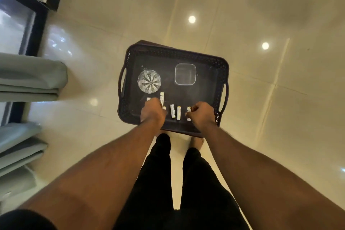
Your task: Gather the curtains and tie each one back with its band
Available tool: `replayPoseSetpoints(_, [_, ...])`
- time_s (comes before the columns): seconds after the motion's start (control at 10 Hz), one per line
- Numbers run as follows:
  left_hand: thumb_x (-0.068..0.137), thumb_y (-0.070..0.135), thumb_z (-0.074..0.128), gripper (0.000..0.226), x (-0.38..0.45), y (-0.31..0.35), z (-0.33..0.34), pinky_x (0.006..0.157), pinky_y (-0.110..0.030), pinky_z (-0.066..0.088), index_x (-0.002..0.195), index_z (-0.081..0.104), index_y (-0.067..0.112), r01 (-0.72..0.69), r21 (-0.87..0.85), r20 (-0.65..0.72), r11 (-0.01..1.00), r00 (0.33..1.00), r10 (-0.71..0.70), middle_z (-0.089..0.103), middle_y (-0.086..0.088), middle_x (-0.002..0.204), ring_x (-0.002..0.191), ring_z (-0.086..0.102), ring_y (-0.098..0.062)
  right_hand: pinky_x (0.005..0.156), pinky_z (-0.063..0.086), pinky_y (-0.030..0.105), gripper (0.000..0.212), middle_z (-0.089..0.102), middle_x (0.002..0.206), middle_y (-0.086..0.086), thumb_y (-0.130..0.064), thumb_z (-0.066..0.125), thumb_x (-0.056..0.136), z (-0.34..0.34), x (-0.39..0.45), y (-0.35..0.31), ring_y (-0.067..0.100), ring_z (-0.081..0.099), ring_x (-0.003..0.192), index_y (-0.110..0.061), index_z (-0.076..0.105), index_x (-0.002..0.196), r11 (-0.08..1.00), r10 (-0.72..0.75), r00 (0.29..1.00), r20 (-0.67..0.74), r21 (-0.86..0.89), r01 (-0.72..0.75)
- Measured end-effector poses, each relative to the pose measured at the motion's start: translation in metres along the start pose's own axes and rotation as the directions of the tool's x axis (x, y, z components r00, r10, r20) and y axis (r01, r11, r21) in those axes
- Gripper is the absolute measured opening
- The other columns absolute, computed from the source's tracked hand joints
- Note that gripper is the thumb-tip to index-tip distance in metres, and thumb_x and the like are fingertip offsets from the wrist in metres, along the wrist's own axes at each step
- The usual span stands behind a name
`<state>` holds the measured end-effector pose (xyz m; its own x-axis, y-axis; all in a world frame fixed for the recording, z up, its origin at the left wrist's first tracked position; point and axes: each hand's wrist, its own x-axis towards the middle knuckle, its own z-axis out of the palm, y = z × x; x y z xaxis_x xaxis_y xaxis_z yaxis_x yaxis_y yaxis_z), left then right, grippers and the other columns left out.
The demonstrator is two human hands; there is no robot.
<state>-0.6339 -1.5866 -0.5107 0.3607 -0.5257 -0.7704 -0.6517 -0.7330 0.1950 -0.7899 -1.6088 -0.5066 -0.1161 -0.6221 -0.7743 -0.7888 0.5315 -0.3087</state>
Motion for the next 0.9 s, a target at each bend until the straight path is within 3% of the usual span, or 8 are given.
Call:
replayPoseSetpoints(0.2, [0.090, 0.021, 0.066, 0.023, 0.004, -0.003, 0.013, 0.084, -0.040, 0.052, 0.109, 0.064, 0.010, -0.001, 0.072, -0.015, 0.997, 1.000, 0.002, 0.065, -0.015, 0.114, 0.105, 0.063, -0.037, 0.075, 0.052, 0.034, 0.014, 0.070, 0.094, 0.015, -0.017, 0.078, 0.076, 0.011, 0.009, -0.001, 0.031, 0.066, 0.088, -0.012, 0.066, 0.081, 0.998, 0.030, 0.999, 0.013, -0.059, -0.029])
replayPoseSetpoints(0.5, [0.088, 0.030, 0.070, 0.032, -0.017, 0.001, 0.006, 0.088, -0.042, 0.055, 0.113, 0.066, 0.010, 0.008, 0.044, -0.075, 0.999, 0.997, -0.005, 0.067, -0.013, 0.113, 0.104, 0.065, -0.035, 0.080, 0.050, 0.033, 0.014, 0.068, 0.104, 0.015, -0.013, 0.072, 0.080, -0.003, 0.004, -0.006, 0.033, 0.063, 0.097, -0.009, 0.064, 0.091, 0.991, -0.097, 0.995, -0.028, -0.093, 0.094])
replayPoseSetpoints(0.6, [0.092, 0.028, 0.065, 0.026, -0.048, -0.003, 0.001, 0.083, -0.037, 0.055, 0.109, 0.070, 0.009, -0.014, -0.026, -0.153, 1.000, 0.988, 0.010, 0.070, -0.011, 0.107, 0.097, 0.067, -0.030, 0.081, 0.050, 0.034, 0.012, 0.066, 0.107, 0.016, -0.009, 0.067, 0.084, -0.014, -0.017, -0.002, 0.034, 0.062, 0.098, -0.009, 0.064, 0.095, 0.970, -0.195, 0.981, -0.025, -0.151, 0.189])
replayPoseSetpoints(0.7, [0.094, 0.024, 0.061, 0.019, -0.088, -0.010, -0.002, 0.072, -0.032, 0.049, 0.102, 0.069, 0.009, -0.035, -0.070, -0.282, 0.997, 0.959, 0.014, 0.070, -0.012, 0.103, 0.092, 0.067, -0.029, 0.079, 0.050, 0.035, 0.013, 0.065, 0.108, 0.017, -0.008, 0.064, 0.087, -0.023, -0.046, 0.001, 0.037, 0.062, 0.098, -0.008, 0.064, 0.100, 0.911, -0.342, 0.940, 0.007, -0.242, 0.334])
replayPoseSetpoints(0.9, [0.092, 0.023, 0.057, 0.027, -0.166, -0.046, 0.021, 0.092, -0.036, 0.046, 0.117, 0.063, 0.015, -0.048, 0.121, -0.453, 0.991, 0.886, 0.098, 0.057, -0.010, 0.121, 0.109, 0.054, -0.028, 0.086, 0.051, 0.039, 0.020, 0.060, 0.114, 0.018, -0.009, 0.058, 0.088, -0.014, -0.121, 0.003, 0.038, 0.061, 0.104, -0.009, 0.062, 0.108, 0.734, -0.508, 0.849, 0.147, -0.442, 0.515])
